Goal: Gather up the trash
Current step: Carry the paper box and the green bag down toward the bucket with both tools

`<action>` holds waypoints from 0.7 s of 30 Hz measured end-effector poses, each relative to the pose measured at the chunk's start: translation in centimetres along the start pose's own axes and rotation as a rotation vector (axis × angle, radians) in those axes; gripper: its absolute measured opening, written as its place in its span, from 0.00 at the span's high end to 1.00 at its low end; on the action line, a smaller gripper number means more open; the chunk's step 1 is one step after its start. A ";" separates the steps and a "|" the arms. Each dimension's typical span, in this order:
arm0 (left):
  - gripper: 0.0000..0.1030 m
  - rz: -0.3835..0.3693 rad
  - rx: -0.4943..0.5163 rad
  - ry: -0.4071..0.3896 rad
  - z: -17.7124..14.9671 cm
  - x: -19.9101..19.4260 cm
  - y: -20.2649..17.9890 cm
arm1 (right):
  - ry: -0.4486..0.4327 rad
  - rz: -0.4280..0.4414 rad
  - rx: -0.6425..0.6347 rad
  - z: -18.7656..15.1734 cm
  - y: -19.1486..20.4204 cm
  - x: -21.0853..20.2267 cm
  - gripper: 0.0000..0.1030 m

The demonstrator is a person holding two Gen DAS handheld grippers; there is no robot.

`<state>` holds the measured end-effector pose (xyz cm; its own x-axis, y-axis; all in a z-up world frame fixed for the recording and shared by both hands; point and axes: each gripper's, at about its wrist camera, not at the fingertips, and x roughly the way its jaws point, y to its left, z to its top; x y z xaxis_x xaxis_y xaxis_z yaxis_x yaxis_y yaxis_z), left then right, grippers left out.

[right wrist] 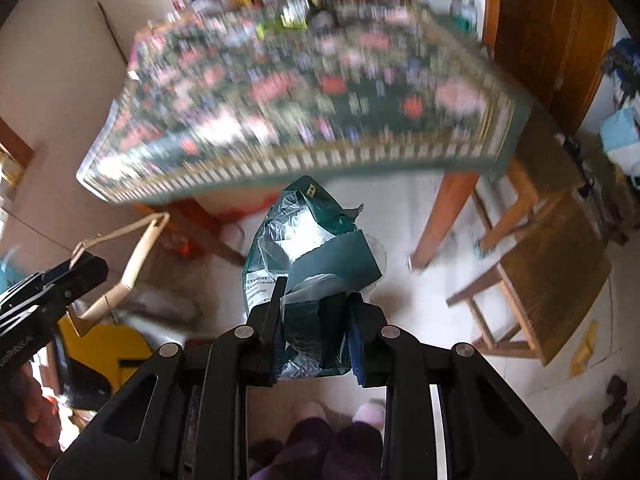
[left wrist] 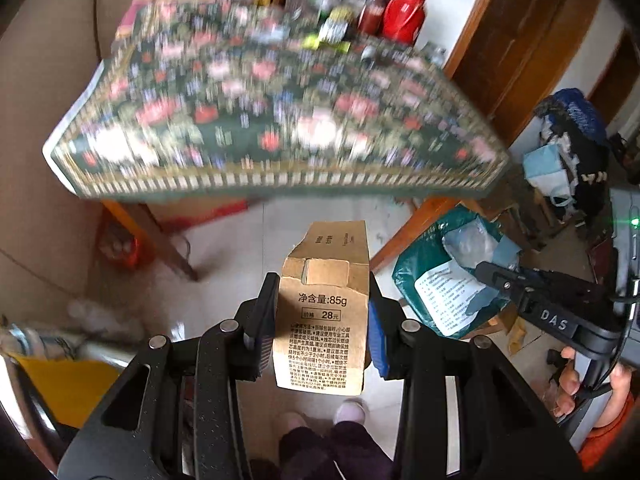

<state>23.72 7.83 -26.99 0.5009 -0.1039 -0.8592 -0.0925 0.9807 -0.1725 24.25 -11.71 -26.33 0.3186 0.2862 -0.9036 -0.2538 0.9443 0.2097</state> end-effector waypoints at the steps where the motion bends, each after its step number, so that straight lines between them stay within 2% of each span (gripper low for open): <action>1: 0.62 0.001 -0.012 0.019 -0.5 1.6 0.2 | 0.016 -0.002 -0.002 -0.2 -0.4 1.1 0.77; 8: 0.62 0.048 -0.048 0.130 -3.8 12.6 2.3 | 0.100 -0.066 -0.048 -2.2 -2.7 11.6 0.77; 14: 0.62 0.076 -0.063 0.201 -7.4 21.2 4.1 | 0.170 -0.043 -0.015 -4.3 -4.6 21.2 0.77; 21: 0.62 0.093 -0.086 0.260 -11.4 28.8 5.8 | 0.210 -0.018 -0.112 -6.9 -3.8 30.2 0.74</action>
<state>27.86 8.68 -58.24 0.2508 -0.0638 -0.9659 -0.2057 0.9715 -0.1176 28.58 -7.81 -57.02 0.1296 0.2179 -0.9673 -0.3532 0.9217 0.1603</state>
